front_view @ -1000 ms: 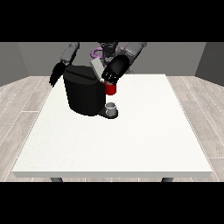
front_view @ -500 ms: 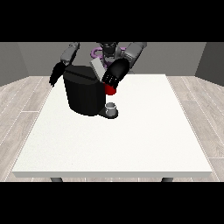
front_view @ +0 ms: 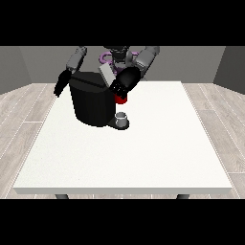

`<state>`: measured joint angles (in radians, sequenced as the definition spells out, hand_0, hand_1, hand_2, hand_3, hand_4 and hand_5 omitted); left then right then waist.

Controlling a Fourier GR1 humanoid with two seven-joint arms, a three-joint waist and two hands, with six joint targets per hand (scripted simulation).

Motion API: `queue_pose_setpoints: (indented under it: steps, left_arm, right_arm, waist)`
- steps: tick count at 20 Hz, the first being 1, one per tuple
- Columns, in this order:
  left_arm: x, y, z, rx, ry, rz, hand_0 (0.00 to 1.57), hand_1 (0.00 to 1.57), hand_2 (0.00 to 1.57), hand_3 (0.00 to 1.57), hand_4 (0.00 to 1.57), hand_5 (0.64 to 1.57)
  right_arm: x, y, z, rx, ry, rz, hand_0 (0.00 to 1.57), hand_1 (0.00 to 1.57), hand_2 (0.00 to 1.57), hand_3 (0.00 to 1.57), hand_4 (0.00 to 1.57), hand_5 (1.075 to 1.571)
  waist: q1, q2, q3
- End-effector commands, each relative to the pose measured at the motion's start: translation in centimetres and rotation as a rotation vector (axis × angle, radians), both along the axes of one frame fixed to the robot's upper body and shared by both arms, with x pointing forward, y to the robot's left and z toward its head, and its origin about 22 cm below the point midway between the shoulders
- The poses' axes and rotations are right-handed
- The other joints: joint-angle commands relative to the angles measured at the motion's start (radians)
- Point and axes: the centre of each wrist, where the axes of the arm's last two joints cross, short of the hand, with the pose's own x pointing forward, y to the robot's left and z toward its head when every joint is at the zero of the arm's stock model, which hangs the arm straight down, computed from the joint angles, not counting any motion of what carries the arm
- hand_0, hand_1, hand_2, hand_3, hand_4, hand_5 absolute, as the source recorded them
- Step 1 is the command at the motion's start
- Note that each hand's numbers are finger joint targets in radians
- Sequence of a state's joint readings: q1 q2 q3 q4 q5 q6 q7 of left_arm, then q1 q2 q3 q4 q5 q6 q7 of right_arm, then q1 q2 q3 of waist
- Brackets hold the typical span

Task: Insert the coffee pod into the coffee machine and close the lid

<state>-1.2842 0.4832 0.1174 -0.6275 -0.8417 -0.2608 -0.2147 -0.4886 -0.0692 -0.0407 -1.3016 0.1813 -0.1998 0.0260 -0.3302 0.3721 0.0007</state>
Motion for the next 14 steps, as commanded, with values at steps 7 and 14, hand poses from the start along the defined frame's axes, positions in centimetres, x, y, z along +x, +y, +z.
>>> queue_pose_setpoints:
  steps: [7,14]
  left_arm:
    - [-0.4,0.9,1.7,0.066,-0.135,0.008,1.04,1.04,1.05,0.74,0.00,1.571]
    - [-0.9,2.8,3.9,0.116,-0.169,0.058,0.00,0.00,0.67,0.54,0.00,1.571]
  right_arm:
    - [0.4,0.3,1.1,-0.026,-0.061,0.000,0.00,0.00,0.00,0.00,0.07,1.571]
    - [1.2,-0.3,3.2,-0.033,-0.056,0.005,0.00,0.00,0.00,0.00,0.16,1.571]
  waist:
    - [-0.007,0.064,-0.0004]
    - [-0.021,0.071,-0.0007]
